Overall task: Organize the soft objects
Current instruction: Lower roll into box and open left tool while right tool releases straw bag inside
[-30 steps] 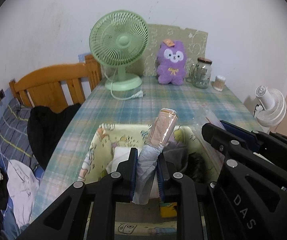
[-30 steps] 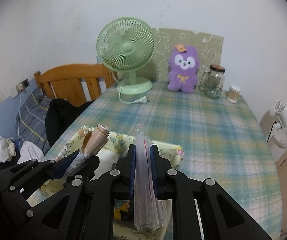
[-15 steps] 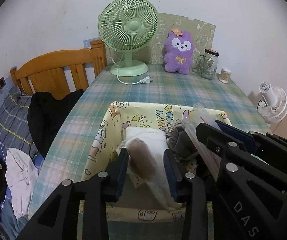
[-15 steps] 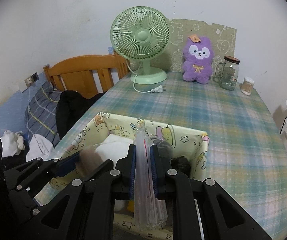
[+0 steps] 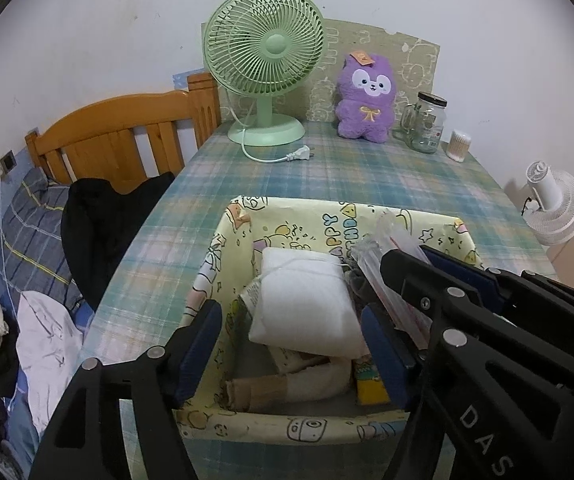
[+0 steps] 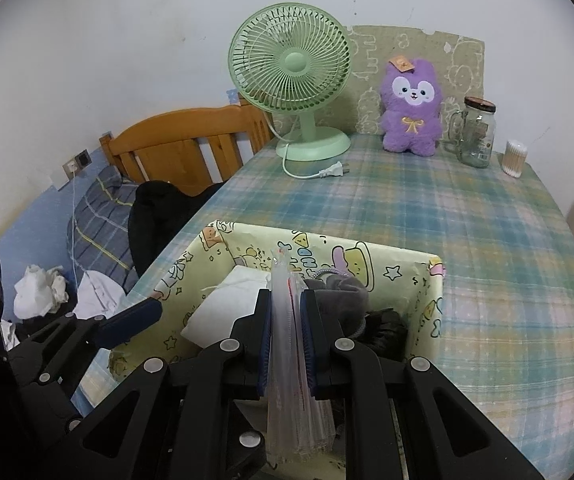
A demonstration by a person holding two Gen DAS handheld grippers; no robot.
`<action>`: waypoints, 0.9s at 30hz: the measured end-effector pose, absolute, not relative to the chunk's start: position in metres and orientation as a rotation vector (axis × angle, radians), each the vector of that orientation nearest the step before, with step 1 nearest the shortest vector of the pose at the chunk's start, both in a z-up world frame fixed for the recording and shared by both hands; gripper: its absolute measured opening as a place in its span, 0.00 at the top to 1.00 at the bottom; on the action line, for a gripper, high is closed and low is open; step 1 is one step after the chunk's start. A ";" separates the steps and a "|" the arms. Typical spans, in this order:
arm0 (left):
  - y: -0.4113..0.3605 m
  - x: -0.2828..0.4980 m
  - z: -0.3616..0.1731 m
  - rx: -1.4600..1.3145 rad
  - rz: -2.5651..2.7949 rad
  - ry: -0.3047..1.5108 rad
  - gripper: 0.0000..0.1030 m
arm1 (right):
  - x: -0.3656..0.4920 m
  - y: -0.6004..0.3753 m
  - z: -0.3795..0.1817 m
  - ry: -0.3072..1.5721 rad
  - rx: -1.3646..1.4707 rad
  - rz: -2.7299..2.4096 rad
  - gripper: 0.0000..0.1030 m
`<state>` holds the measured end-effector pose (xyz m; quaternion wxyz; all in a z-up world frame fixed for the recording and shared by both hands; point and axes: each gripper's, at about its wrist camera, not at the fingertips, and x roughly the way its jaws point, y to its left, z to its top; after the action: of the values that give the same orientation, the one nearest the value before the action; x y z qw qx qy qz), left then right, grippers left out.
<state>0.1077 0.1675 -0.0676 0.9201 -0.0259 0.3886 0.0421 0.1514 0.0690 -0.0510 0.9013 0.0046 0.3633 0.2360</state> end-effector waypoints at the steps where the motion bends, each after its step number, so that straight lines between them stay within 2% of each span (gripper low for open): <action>1: 0.168 0.108 -0.069 -0.050 0.092 0.798 0.25 | 0.152 0.070 -0.052 0.750 0.004 0.490 0.84; 5: 0.170 0.110 -0.073 -0.049 0.100 0.803 0.22 | 0.156 0.072 -0.056 0.771 -0.010 0.517 0.79; 10: 0.171 0.106 -0.074 -0.056 0.097 0.805 0.22 | 0.159 0.074 -0.062 0.801 -0.003 0.542 0.55; 14: 0.169 0.101 -0.072 -0.061 0.097 0.804 0.19 | 0.156 0.073 -0.063 0.812 0.007 0.566 0.40; 16: 0.167 0.099 -0.072 -0.059 0.099 0.800 0.18 | 0.155 0.071 -0.062 0.807 0.009 0.558 0.28; 18: 0.164 0.096 -0.070 -0.053 0.099 0.789 0.16 | 0.152 0.069 -0.060 0.793 0.008 0.544 0.23; 22: 0.160 0.093 -0.066 -0.047 0.100 0.770 0.12 | 0.146 0.063 -0.054 0.755 -0.004 0.523 0.19; 27: 0.153 0.090 -0.060 -0.049 0.092 0.749 0.08 | 0.143 0.053 -0.047 0.735 -0.011 0.499 0.18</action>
<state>0.0901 0.1526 -0.0597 0.9293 -0.0240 0.3657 0.0448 0.1430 0.0533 -0.0471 0.9029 -0.0053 0.3557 0.2415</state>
